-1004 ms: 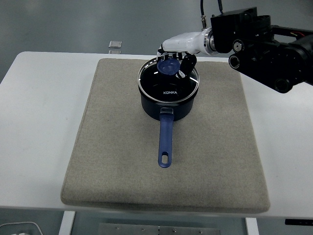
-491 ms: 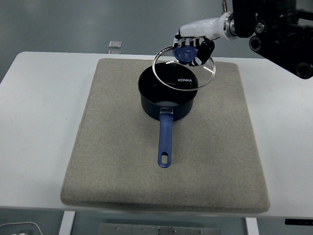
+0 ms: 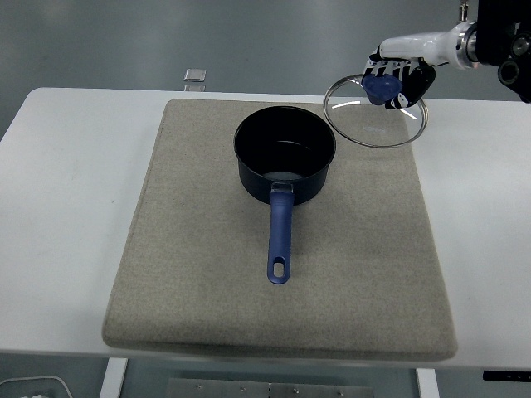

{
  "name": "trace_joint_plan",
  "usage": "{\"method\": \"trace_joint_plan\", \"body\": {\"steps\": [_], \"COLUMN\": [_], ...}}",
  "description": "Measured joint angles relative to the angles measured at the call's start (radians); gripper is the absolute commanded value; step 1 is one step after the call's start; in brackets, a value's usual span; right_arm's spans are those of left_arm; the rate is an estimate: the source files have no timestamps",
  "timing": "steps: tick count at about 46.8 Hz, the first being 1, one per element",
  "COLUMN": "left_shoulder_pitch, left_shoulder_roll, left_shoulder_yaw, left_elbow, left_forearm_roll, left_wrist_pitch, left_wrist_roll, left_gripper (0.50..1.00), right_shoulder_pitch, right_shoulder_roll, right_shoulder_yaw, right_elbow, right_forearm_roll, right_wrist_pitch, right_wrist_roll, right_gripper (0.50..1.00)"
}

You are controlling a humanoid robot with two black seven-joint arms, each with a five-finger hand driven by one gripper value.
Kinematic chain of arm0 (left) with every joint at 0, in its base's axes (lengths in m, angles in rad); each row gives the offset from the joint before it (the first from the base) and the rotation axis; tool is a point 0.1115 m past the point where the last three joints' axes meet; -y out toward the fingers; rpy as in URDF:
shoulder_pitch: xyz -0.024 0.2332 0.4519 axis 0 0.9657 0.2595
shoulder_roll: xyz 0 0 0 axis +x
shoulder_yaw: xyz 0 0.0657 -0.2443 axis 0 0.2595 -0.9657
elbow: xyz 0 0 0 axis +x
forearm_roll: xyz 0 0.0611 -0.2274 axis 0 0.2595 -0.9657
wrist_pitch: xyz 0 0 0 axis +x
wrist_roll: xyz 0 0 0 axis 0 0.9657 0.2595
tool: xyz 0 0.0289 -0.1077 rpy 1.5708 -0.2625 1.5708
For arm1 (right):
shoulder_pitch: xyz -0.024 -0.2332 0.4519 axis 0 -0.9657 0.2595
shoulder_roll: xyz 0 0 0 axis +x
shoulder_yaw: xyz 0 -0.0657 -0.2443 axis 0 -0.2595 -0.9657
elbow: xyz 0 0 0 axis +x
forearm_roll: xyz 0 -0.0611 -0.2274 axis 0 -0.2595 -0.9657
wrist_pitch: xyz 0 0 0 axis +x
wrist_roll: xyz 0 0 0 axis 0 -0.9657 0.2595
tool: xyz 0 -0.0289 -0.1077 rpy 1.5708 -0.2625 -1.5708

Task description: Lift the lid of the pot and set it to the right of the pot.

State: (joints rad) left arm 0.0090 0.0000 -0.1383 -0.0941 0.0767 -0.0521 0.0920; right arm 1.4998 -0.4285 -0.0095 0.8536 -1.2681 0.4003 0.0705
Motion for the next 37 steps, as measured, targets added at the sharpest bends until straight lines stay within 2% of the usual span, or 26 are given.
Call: {"method": "trace_joint_plan", "body": {"steps": [15, 37], "left_shoulder_pitch": [0.000, 0.000], "left_shoulder_roll": [0.000, 0.000], "left_shoulder_yaw": [0.000, 0.000], "left_elbow": [0.000, 0.000], "left_forearm_roll": [0.000, 0.000], "left_wrist_pitch": [0.000, 0.000], "left_wrist_roll": [0.000, 0.000], "left_gripper": [1.000, 1.000], "right_shoulder_pitch": [-0.071, -0.146], "right_shoulder_roll": [-0.024, -0.015], "right_shoulder_yaw": [-0.007, -0.010], "right_elbow": [-0.001, -0.015], "right_forearm_roll": [-0.009, -0.019], "right_wrist_pitch": [-0.042, -0.110], "right_wrist_roll": [0.004, 0.005], "right_gripper": [0.517, 0.519]}}
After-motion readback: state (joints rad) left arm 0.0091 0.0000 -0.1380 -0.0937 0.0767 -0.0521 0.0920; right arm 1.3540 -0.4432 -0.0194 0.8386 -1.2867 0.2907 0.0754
